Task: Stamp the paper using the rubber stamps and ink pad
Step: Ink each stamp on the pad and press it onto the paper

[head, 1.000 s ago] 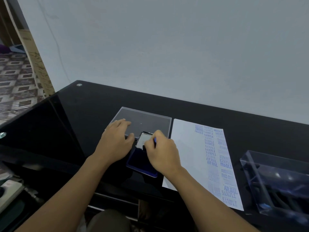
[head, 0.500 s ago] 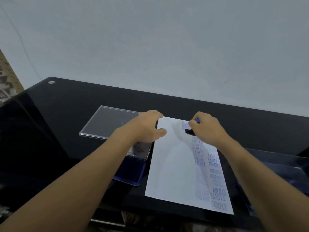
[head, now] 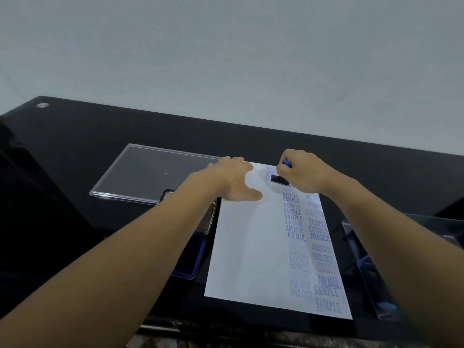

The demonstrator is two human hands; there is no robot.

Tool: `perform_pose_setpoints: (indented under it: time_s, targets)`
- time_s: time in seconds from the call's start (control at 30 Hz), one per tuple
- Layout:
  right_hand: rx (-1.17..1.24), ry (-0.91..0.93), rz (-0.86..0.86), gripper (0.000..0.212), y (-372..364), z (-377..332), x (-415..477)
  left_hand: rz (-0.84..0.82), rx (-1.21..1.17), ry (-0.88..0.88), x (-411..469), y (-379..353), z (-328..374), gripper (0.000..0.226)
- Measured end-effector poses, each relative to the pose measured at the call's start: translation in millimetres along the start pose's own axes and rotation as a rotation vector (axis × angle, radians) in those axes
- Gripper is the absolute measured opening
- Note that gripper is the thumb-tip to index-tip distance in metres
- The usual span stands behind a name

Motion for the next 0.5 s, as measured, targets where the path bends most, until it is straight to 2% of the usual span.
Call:
perform_pose_setpoints:
  time_s: [0.2, 0.5]
  targets:
    - [-0.053, 0.043, -0.006, 0.014, -6.5, -6.5, 4.2, -0.007, 0.054, -0.008, 1.4, -8.7, -5.0, 0.077]
    - [-0.074, 0.042, -0.029, 0.014, -14.8, -10.9, 7.9, 0.006, 0.043, -0.009, 0.5, -11.2, -5.1, 0.078]
Point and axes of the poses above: each hand's wrist, its own x-axis towards the middle knuckle, its own y-axis out of the back of the hand, z = x × y, the point moved 7 cm from there along x, towards the middle knuckle, and after that the axes turned 13 degrees about z, right-handed, at the moved point
